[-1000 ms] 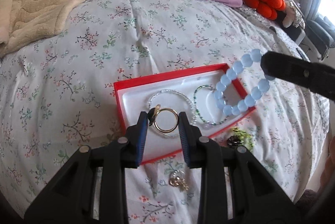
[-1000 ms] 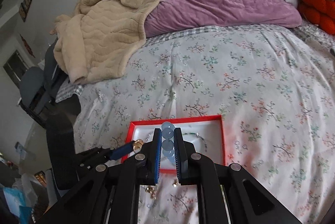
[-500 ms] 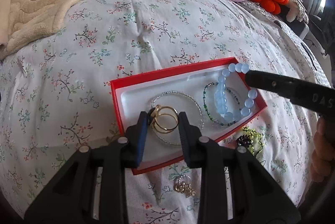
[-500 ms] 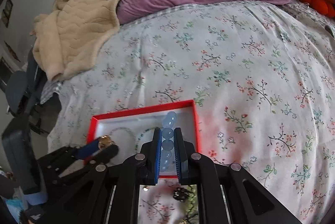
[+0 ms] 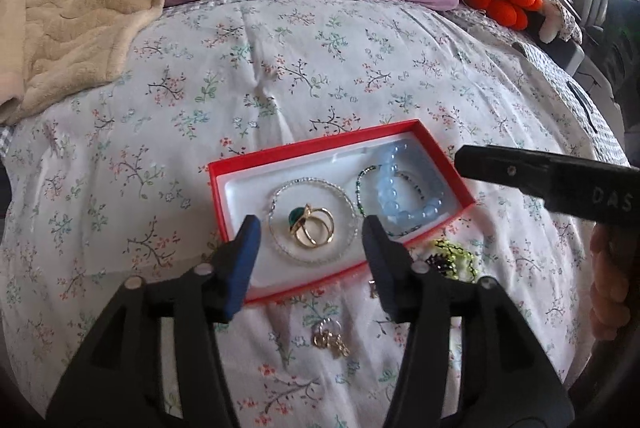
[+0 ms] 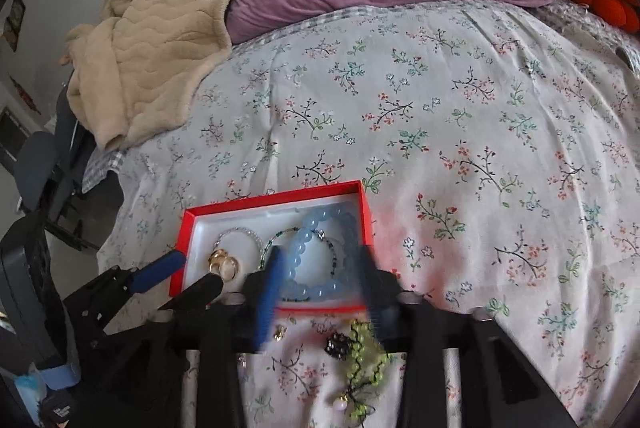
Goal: Organize jewelry
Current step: 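Open both tools to release the ring and blue bracelet into the box, then withdraw both open tools from the red box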
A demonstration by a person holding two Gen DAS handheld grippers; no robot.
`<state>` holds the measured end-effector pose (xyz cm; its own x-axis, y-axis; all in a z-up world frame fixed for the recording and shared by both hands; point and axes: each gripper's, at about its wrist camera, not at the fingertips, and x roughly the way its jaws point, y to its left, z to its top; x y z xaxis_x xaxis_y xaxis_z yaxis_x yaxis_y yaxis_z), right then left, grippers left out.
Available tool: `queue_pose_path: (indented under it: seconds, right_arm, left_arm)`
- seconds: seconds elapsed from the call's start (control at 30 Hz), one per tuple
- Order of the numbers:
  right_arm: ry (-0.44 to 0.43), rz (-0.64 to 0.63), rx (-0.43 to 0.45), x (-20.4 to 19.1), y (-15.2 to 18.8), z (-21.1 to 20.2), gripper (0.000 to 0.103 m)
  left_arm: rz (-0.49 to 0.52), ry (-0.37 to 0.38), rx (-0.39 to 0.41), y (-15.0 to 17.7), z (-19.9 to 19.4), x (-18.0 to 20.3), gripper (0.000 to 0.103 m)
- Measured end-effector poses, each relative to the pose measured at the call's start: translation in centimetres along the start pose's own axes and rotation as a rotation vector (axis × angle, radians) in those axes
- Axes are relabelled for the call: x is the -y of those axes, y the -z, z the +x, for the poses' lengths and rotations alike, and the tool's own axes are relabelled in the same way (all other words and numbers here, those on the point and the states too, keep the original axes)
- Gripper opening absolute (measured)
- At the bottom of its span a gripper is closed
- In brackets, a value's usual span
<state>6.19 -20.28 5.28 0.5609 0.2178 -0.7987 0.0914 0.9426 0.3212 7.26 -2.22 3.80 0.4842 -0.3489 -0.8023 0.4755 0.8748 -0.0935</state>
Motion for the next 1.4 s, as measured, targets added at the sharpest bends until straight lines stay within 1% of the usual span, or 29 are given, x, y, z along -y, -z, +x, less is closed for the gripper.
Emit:
queue_pose_path:
  seconds: [0.07,0.17,0.27,0.33,0.37,0.47,0.63,0.8,0.9,1.0,1.2,1.3,1.4]
  right_arm:
    - [0.005,-0.008,0.001,0.0,0.3,-0.7,0.052]
    - [0.024,-0.009,-0.023,0.2,0.8,-1.6,0.052]
    - [0.043,-0.003,-0.037,0.6,1.4,-2.3,0.059]
    - [0.061,-0.002,-0.045,0.7,1.9,-2.8,0.066]
    - [0.065,-0.001,-0.048,0.7,2.2,-3.0,0.067]
    - [0.081,0.003,-0.058,0.7,2.9,-3.4,0.072]
    - [0.122,-0.006,-0.074,0.4,4.3,-3.9,0.079]
    - [0.178,-0.007,-0.115,0.5,5.8,-3.9,0.081]
    - [0.202,-0.010,-0.145,0.6,6.7,-3.7,0.081]
    - [0.218,-0.013,-0.162,0.9,7.3,-3.5,0.081]
    - [0.246,-0.024,-0.195,1.2,8.2,-2.9,0.081]
    - [0.251,-0.017,-0.207,1.5,8.3,-2.6,0.081]
    - [0.255,0.006,-0.208,2.0,8.2,-2.5,0.081]
  left_arm:
    - [-0.003,-0.012,0.000,0.2,-0.6,0.1,0.065]
    - [-0.016,-0.028,-0.011,0.8,-1.3,0.0,0.071]
    - [-0.028,-0.035,-0.017,1.5,-2.1,-0.1,0.078]
    - [-0.027,-0.054,-0.023,2.0,-2.6,0.0,0.082]
    - [-0.027,-0.061,-0.027,2.2,-2.7,0.1,0.083]
    - [-0.038,-0.077,-0.061,3.0,-3.0,0.2,0.085]
    - [-0.074,-0.068,-0.134,4.6,-3.0,0.0,0.086]
    - [-0.114,-0.046,-0.208,6.2,-2.8,-0.5,0.086]
    - [-0.135,-0.034,-0.231,6.9,-2.9,-1.0,0.086]
    - [-0.149,-0.044,-0.249,7.4,-2.8,-1.7,0.086]
    - [-0.203,-0.034,-0.297,7.8,-1.8,-2.9,0.086]
    - [-0.249,-0.016,-0.305,7.7,-1.3,-3.5,0.086]
    - [-0.270,-0.007,-0.298,7.4,-1.0,-3.7,0.086]
